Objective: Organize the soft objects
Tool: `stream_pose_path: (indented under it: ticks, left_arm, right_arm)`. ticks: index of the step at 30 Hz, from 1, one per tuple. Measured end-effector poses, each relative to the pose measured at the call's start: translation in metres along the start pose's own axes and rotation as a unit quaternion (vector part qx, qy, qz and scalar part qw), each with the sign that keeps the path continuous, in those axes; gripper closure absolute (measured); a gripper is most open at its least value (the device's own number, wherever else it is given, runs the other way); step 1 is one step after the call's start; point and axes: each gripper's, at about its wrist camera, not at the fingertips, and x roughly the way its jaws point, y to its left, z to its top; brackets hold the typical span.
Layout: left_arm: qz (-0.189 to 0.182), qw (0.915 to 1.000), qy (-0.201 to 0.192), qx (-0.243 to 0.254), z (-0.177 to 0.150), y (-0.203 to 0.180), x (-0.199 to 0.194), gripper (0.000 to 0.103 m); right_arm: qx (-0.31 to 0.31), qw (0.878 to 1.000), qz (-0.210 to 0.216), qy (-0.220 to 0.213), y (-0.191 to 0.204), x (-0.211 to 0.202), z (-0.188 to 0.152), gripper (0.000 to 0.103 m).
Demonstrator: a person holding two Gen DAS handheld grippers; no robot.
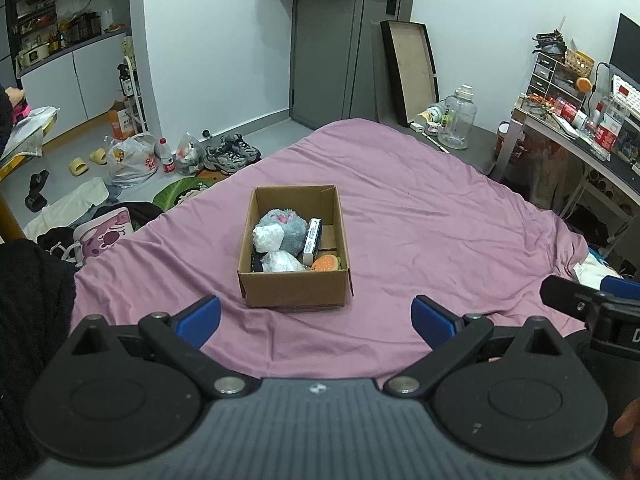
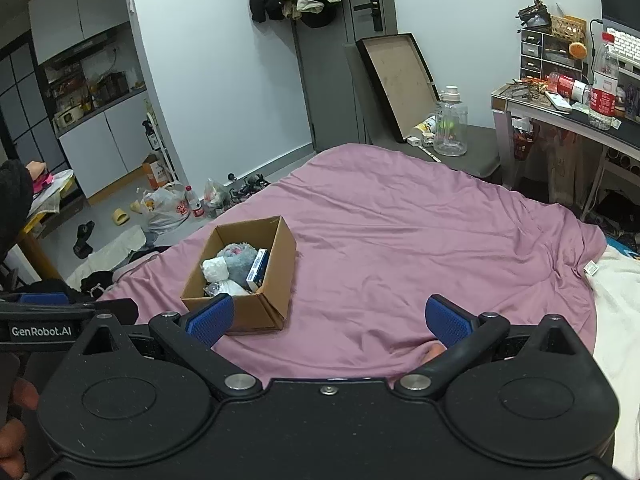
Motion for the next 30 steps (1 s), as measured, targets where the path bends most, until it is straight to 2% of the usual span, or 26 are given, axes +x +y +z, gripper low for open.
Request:
stream_pose_path:
  ticks: [8, 30]
  left_arm:
    - [0.001, 1.0, -0.002, -0.002, -0.0003, 0.0005, -0.0017, 0.002]
    - [-0.003, 1.0, 0.005, 0.007, -0.0028, -0.0012, -0.0001, 0.002]
  right_arm:
    - [0.0, 1.0, -0.01, 0.002, -0.001, 0.0008, -0.0011, 0.0]
    - [0.0, 1.0, -0.003, 0.007, -0.0002, 0.0013, -0.0022, 0.0]
